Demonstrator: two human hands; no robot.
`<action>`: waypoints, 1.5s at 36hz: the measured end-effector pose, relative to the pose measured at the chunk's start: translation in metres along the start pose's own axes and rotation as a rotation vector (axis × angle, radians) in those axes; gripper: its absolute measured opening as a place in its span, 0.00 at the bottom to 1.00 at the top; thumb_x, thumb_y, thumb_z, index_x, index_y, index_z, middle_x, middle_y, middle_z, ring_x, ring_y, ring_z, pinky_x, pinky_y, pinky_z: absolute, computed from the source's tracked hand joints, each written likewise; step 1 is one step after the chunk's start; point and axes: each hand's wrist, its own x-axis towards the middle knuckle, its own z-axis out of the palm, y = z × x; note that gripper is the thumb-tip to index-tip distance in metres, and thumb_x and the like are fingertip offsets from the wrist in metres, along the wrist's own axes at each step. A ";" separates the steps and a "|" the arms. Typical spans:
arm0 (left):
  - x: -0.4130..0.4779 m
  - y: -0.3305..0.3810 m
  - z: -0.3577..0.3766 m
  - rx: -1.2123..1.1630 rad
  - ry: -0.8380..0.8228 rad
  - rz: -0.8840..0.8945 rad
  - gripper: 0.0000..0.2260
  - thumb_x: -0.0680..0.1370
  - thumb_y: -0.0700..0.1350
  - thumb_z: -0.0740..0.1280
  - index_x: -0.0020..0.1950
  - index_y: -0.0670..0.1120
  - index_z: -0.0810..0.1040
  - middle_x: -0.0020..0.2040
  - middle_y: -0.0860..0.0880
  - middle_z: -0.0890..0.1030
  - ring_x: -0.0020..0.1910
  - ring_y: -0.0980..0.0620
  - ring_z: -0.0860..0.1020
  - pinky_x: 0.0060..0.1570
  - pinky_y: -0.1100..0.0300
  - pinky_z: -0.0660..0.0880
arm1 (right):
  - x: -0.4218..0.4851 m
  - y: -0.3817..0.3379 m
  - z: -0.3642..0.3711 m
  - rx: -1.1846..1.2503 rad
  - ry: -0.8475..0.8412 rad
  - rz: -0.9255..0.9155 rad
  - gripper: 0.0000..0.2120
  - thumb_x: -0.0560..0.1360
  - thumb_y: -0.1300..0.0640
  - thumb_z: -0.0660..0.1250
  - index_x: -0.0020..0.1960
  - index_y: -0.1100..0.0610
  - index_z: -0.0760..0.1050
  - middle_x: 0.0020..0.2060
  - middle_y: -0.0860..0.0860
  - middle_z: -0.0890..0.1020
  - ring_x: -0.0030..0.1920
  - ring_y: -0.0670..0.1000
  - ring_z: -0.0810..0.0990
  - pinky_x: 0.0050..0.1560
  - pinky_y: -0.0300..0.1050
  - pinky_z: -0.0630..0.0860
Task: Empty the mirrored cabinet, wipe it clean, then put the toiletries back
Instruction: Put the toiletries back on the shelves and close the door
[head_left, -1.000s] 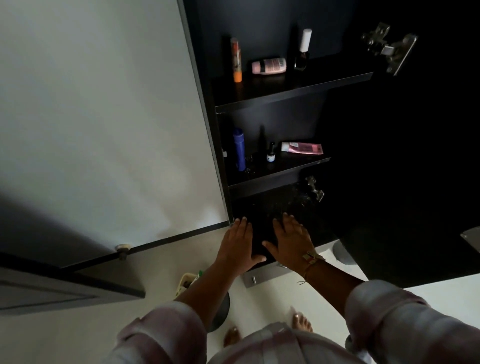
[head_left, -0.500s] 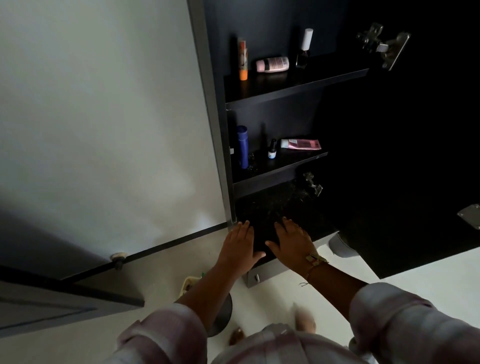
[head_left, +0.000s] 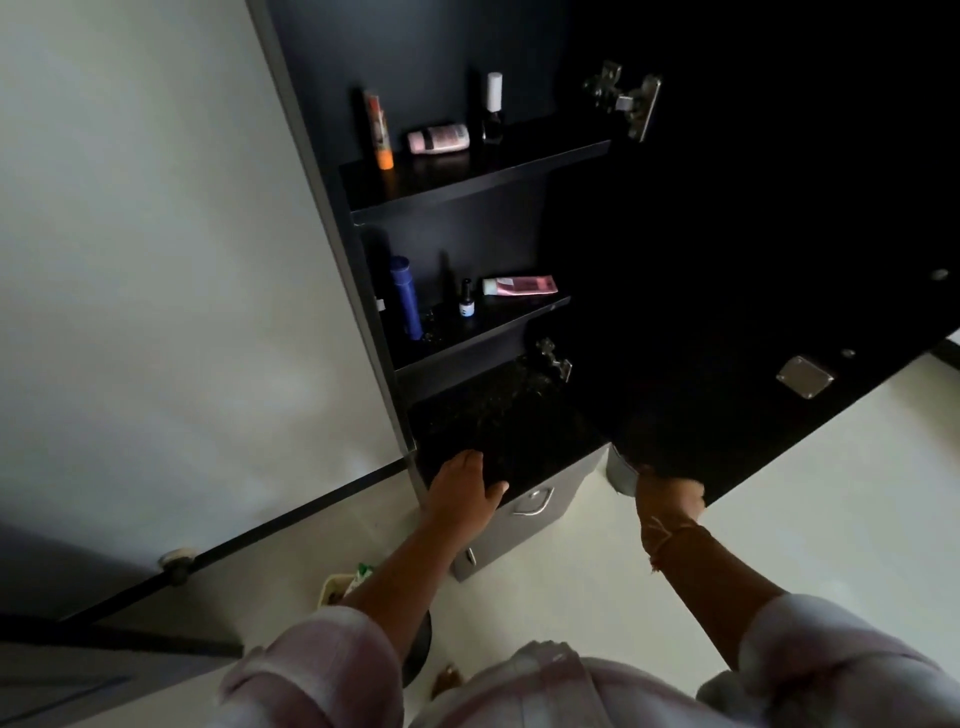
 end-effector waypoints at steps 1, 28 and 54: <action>-0.001 0.005 0.001 -0.016 -0.001 -0.014 0.30 0.79 0.59 0.61 0.75 0.44 0.64 0.72 0.45 0.69 0.71 0.47 0.67 0.68 0.55 0.69 | 0.008 0.002 -0.007 0.048 0.048 0.041 0.35 0.74 0.46 0.70 0.70 0.65 0.61 0.65 0.63 0.70 0.63 0.64 0.72 0.64 0.56 0.70; -0.080 0.113 0.064 -0.266 0.017 -0.141 0.20 0.78 0.52 0.67 0.66 0.44 0.74 0.63 0.46 0.78 0.63 0.48 0.76 0.63 0.54 0.71 | 0.052 0.043 -0.111 -0.064 -0.192 -0.662 0.12 0.79 0.47 0.62 0.45 0.55 0.70 0.35 0.52 0.79 0.38 0.55 0.78 0.35 0.46 0.73; -0.054 0.000 -0.003 -0.554 0.150 -0.378 0.23 0.78 0.48 0.68 0.71 0.46 0.69 0.68 0.47 0.75 0.66 0.50 0.74 0.64 0.57 0.71 | -0.128 -0.042 0.094 -0.337 -0.639 -0.892 0.19 0.74 0.41 0.68 0.49 0.58 0.79 0.41 0.52 0.83 0.45 0.52 0.81 0.46 0.44 0.77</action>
